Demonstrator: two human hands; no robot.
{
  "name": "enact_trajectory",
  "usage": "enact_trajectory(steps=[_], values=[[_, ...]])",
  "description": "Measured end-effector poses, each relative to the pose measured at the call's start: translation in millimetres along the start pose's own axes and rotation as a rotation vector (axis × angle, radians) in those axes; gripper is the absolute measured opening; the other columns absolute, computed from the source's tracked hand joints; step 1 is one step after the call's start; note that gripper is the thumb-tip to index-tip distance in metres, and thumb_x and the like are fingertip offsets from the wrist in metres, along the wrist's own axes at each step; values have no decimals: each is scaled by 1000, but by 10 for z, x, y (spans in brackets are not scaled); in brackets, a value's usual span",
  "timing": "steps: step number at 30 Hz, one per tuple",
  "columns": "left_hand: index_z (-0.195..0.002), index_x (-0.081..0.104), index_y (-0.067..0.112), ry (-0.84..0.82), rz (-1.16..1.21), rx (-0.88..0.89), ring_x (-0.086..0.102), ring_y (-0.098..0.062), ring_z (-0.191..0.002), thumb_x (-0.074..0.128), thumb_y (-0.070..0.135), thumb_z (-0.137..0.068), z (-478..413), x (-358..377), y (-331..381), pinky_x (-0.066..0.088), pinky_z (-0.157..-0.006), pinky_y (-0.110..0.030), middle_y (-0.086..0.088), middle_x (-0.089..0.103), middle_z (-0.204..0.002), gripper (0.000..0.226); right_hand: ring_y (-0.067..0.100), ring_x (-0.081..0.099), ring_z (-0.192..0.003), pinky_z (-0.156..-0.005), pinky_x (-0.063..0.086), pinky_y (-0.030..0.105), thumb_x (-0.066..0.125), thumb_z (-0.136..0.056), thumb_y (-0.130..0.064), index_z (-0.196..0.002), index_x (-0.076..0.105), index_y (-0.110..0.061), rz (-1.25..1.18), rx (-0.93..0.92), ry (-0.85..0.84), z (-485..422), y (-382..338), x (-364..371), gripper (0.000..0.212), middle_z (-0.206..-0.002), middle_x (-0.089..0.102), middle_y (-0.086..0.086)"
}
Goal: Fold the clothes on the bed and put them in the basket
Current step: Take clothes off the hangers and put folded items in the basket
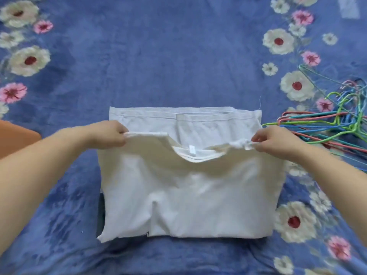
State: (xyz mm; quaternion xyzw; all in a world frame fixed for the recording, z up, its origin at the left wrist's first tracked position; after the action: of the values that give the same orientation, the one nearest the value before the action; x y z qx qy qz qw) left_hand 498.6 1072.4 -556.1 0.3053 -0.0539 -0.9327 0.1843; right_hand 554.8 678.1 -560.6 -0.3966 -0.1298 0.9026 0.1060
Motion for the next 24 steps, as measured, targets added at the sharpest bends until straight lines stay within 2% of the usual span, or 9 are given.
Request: enact_trajectory(steps=[2, 3, 7, 10, 13, 18, 21, 24], values=[[-110, 63, 22, 113, -66, -16, 57, -24, -106, 53, 33, -92, -174, 101, -66, 44, -87, -30, 0, 63, -111, 23, 23, 62, -103, -84, 45, 31, 64, -80, -15, -109, 69, -18, 90, 29, 141, -147, 38, -24, 30, -108, 69, 3], [-121, 60, 21, 175, -45, -35, 55, -25, -115, 50, 34, -96, -236, 164, -107, 43, -93, -32, -3, 61, -123, 30, 24, 60, -108, -88, 45, 33, 63, -80, -14, -114, 68, -19, 76, 37, 186, -186, 38, -11, 35, -116, 67, 4], [-133, 55, 15, 558, 82, -13, 52, -29, -117, 42, 15, -97, -421, 125, -121, 43, -89, -40, -5, 49, -138, 39, 28, 52, -119, -96, 40, 38, 52, -89, -11, -124, 63, -14, 52, -25, 335, -397, -35, -34, 37, -127, 60, 8], [-137, 52, 20, 674, -32, 69, 36, -30, -126, 42, 12, -98, -606, 62, -21, 35, -94, -45, 2, 44, -145, 41, 30, 39, -127, -104, 34, 44, 47, -95, -14, -135, 54, -17, 139, -35, 359, -661, -31, -84, 42, -137, 51, 8], [-130, 54, 27, 641, -143, 76, 25, -28, -128, 44, 22, -100, -769, 45, -11, 20, -100, -45, 5, 52, -133, 32, 27, 31, -130, -102, 27, 42, 47, -97, -22, -131, 56, -26, 244, 1, 271, -899, 2, -47, 36, -138, 48, 1], [-106, 59, 23, 651, -181, 15, 27, -26, -124, 52, 36, -96, -869, -94, -182, 11, -103, -48, 1, 54, -110, 18, 26, 36, -118, -93, 27, 39, 54, -92, -31, -114, 56, -24, 312, 20, 287, -1070, 24, -75, 24, -110, 51, 2], [-90, 54, 20, 625, -244, 80, 32, -25, -120, 54, 34, -96, -899, -167, -209, 8, -106, -51, 3, 55, -97, 15, 25, 39, -111, -86, 24, 38, 54, -92, -33, -94, 56, -28, 370, -2, 255, -1118, 43, -118, 6, -94, 46, -2], [-84, 46, 20, 704, -207, 130, 40, -21, -106, 53, 25, -97, -844, -290, -321, 9, -105, -48, 4, 53, -75, 16, 26, 51, -95, -77, 21, 37, 51, -93, -23, -82, 49, -23, 455, -67, 308, -1129, 100, -254, 11, -79, 54, 0]])
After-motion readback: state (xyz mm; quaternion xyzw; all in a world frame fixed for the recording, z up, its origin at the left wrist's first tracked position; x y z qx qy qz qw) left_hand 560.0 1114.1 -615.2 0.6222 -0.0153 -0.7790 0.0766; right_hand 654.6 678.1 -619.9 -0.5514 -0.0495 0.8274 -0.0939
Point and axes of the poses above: each hand's wrist, its own z-axis away from the middle knuckle, its own x-axis out of the palm, y = z × x, the point moved 6 cm from there along -z, towards the middle knuckle
